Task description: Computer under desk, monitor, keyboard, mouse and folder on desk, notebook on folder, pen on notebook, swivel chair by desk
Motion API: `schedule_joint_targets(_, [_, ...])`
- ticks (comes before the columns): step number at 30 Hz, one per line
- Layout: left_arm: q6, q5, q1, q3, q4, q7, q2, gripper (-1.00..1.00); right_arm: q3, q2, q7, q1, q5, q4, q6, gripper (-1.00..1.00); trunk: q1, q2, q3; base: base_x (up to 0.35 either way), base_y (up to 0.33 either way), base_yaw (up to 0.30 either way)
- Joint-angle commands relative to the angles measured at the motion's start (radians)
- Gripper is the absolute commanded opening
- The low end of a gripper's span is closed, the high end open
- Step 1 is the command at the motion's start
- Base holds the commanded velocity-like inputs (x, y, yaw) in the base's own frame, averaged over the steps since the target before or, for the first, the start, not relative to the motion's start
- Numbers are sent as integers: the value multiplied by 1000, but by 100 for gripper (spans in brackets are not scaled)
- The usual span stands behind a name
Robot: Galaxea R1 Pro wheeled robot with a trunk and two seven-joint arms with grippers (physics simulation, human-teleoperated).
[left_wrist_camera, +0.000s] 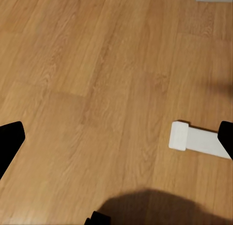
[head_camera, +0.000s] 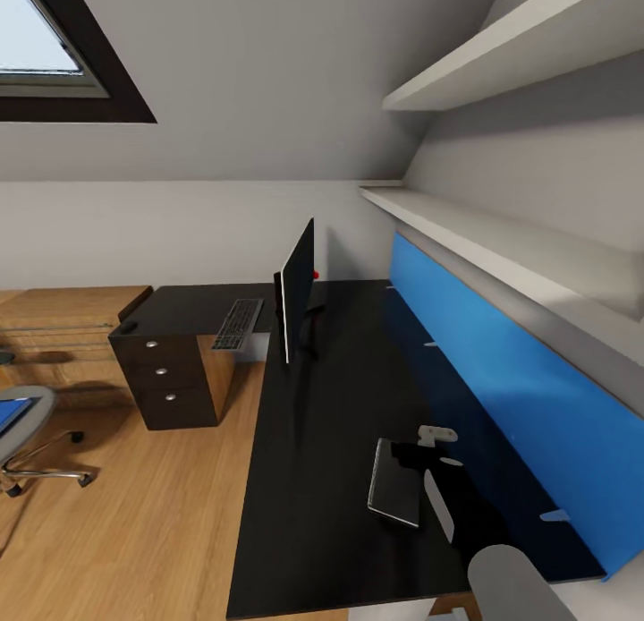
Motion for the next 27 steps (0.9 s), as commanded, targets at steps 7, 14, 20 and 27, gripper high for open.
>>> schedule_joint_targets(7, [-3,-4,-1,5,-4,1,-3,100,-3,1,0,-1,5,0,6,100,0,-1,-1,6,0,0])
schedule_joint_targets(14, [-3,-3,-1,5,-7,1,-3,100,-3,1,0,-1,5,1,6,100,19,-36,-17,1,0,0])
schedule_joint_targets(20, [-3,-3,-1,5,-20,3,-1,100,-3,1,0,-1,5,2,6,100,42,-78,-36,0,0,0])
schedule_joint_targets(27, [-3,-2,-1,6,-28,4,0,100,-3,1,-1,-1,5,3,6,100,69,-127,-58,0,0,0])
